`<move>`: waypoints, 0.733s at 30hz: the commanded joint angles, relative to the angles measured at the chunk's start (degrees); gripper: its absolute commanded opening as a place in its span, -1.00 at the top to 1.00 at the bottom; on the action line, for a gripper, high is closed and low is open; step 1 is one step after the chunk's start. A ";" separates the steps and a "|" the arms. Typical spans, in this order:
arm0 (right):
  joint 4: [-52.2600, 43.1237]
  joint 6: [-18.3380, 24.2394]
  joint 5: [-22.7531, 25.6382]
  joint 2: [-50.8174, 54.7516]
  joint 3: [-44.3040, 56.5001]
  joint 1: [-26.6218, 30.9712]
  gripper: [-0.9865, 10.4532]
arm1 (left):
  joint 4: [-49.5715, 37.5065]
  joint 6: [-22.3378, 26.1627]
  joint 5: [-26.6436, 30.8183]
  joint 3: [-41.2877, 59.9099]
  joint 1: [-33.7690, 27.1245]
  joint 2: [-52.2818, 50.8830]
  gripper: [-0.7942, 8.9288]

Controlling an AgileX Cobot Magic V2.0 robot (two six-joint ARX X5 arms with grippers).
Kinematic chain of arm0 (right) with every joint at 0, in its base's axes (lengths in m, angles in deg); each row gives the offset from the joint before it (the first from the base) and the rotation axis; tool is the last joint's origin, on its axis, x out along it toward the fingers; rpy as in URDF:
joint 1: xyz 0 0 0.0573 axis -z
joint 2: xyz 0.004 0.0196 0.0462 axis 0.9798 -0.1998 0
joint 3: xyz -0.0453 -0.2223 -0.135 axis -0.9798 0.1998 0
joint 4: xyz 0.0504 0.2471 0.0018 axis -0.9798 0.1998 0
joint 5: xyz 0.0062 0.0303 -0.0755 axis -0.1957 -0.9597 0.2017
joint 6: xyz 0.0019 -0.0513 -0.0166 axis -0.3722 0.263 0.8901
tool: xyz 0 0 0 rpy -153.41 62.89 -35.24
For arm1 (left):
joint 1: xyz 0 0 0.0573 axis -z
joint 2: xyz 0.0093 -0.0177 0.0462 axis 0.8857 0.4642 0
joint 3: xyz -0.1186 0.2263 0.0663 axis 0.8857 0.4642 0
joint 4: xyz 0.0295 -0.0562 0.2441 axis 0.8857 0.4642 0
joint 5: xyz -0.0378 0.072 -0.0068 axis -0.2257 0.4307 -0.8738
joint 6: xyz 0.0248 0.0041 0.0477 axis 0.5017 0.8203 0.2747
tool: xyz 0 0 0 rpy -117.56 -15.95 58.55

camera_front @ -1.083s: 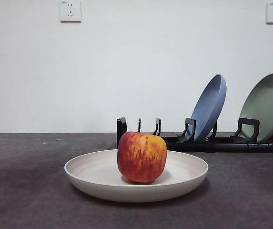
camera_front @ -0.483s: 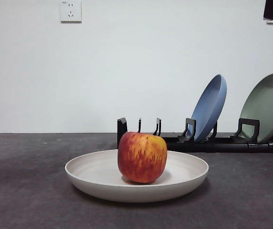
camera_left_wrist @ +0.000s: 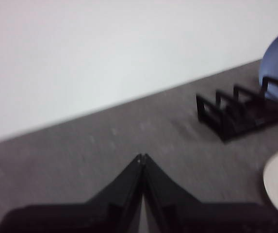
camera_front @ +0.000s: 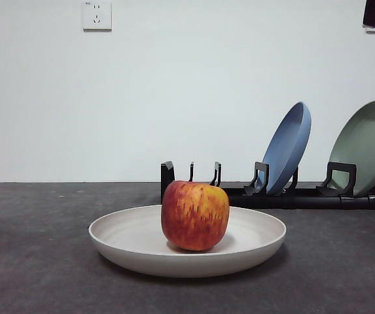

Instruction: Take the yellow plate from the plate rack,put the plate on the table,take the apple from the table,put the apple in the plate

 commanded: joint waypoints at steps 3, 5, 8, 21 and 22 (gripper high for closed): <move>-0.31 -0.17 0.20 -0.15 0.11 -0.02 0.82 | -0.52 -6.62 -0.26 8.68 -0.24 -6.45 0.84; -0.28 -0.17 0.20 -0.15 0.11 -0.02 0.82 | -0.15 -8.24 -0.26 10.69 -0.24 -8.11 0.84; -0.26 -0.17 0.26 -0.15 0.11 0.00 0.82 | 1.44 -8.98 -0.26 11.65 -0.24 -8.02 0.84; -0.28 -0.17 0.42 -0.15 0.11 0.00 0.82 | 7.13 -9.55 -0.68 11.61 -0.24 -7.76 0.84; -0.28 -0.17 0.39 -0.15 0.11 0.00 0.82 | 7.13 -9.55 -0.68 11.61 -0.24 -7.67 0.84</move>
